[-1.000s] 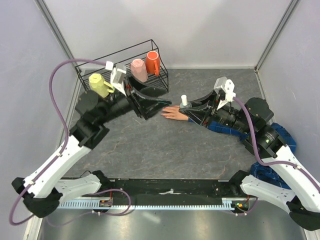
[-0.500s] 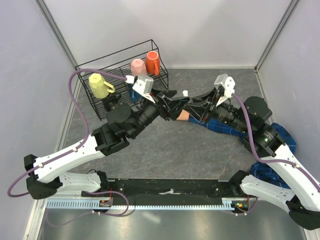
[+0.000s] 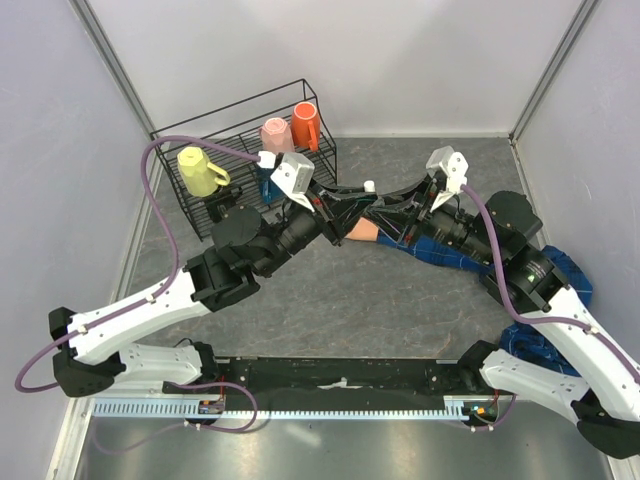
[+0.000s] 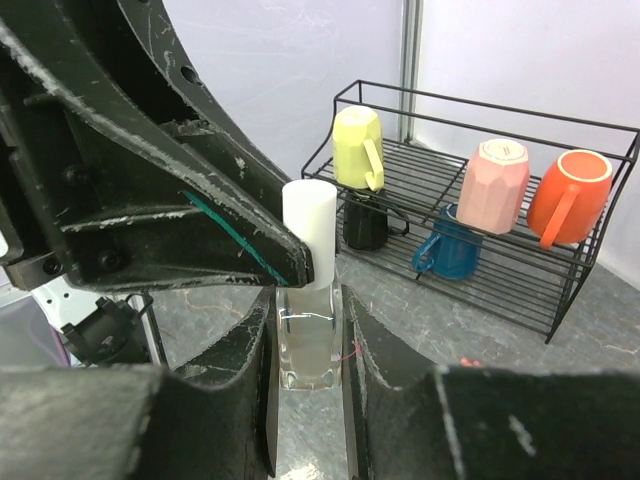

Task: Paint the nails

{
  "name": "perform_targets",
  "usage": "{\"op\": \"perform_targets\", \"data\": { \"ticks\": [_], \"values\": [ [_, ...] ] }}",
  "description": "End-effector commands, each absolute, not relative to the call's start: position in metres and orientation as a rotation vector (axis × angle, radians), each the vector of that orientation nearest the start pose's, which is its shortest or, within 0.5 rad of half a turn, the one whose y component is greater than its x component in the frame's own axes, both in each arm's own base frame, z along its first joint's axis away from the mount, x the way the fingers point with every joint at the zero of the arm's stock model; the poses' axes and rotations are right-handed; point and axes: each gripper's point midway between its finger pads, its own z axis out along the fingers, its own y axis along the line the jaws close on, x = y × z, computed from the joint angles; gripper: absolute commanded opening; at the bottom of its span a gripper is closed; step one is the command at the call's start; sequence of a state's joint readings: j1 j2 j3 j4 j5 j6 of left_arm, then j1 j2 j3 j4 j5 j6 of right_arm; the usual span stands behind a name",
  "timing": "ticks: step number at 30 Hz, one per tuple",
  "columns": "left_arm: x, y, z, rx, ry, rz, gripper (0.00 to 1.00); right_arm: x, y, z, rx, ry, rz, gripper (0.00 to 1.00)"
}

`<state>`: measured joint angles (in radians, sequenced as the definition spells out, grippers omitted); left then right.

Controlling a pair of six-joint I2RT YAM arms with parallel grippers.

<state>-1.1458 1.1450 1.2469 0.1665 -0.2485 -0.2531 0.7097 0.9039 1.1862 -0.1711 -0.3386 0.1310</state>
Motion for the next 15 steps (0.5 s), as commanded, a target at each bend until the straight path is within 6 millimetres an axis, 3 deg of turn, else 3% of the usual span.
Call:
{"op": "perform_targets", "data": {
  "ticks": [1, 3, 6, 7, 8, 9, 10, 12, 14, 15],
  "values": [
    [0.182, -0.345, 0.497, 0.451, 1.219, -1.081, 0.13, 0.185, 0.249, 0.472, -0.695, 1.243, 0.957, 0.00],
    [0.173, -0.345, 0.499, 0.513, 1.192, -1.125, 0.03, 0.182, 0.249, 0.474, -0.700, 1.230, 0.964, 0.00],
    [0.150, -0.349, 0.500, 0.651, 1.140, -1.239, 0.02, 0.174, 0.250, 0.477, -0.730, 1.206, 0.985, 0.00],
    [0.152, -0.346, 0.500, 0.681, 1.130, -1.262, 0.02, 0.171, 0.250, 0.477, -0.746, 1.195, 0.997, 0.00],
    [0.128, -0.349, 0.497, 0.828, 1.075, -1.351, 0.02, 0.161, 0.252, 0.480, -0.783, 1.161, 1.026, 0.00],
    [0.129, -0.347, 0.493, 0.883, 1.062, -1.370, 0.02, 0.155, 0.254, 0.481, -0.812, 1.141, 1.048, 0.00],
    [0.105, -0.345, 0.489, 1.030, 0.997, -1.455, 0.02, 0.151, 0.257, 0.479, -0.836, 1.131, 1.068, 0.00],
    [0.098, -0.337, 0.482, 1.149, 0.949, -1.492, 0.02, 0.132, 0.262, 0.481, -0.922, 1.068, 1.148, 0.00],
    [0.074, -0.326, 0.467, 1.365, 0.866, -1.589, 0.02, 0.116, 0.268, 0.480, -1.006, 1.015, 1.220, 0.00],
    [0.074, -0.320, 0.467, 1.414, 0.845, -1.595, 0.02, 0.112, 0.269, 0.480, -1.018, 1.012, 1.255, 0.00]
  ]
}}
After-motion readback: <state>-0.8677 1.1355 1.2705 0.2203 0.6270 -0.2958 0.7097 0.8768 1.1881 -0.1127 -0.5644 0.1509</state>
